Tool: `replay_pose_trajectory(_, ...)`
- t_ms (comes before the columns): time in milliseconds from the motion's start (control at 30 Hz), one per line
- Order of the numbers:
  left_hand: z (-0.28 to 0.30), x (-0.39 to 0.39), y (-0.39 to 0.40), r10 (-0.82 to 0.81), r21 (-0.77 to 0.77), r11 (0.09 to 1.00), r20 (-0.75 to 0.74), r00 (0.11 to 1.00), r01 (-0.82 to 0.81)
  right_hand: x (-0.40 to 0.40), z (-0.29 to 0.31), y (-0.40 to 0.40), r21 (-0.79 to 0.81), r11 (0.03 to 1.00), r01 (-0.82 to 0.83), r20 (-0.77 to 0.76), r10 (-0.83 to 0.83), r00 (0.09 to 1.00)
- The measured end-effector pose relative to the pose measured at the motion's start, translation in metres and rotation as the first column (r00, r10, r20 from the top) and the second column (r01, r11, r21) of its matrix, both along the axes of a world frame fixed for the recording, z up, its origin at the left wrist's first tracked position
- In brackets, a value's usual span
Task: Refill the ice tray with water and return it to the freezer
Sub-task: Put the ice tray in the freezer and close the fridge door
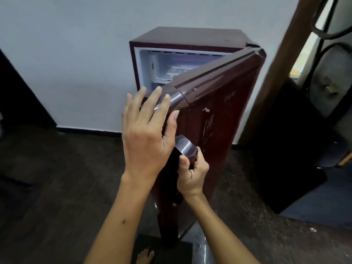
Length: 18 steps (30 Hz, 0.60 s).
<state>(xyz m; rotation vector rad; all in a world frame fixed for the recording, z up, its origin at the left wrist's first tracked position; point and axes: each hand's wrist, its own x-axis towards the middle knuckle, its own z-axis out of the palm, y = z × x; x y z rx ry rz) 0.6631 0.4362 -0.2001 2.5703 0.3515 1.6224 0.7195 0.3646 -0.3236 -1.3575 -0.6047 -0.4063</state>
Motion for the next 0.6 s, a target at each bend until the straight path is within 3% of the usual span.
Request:
replay_pose_trajectory(300,0.008,0.036,0.112,0.016,0.036,0.999,-0.177,0.984,-0.009,0.031,-0.007,0.118,-0.030,0.998,-0.053,-0.036,0.052,0.998)
replay_pose_trajectory(600,-0.002,0.103,0.218,-0.124,-0.058,0.992,-0.176,0.977,0.116,0.078,-0.007,0.222,-0.122,0.992,0.019,-0.082,-0.029,0.996)
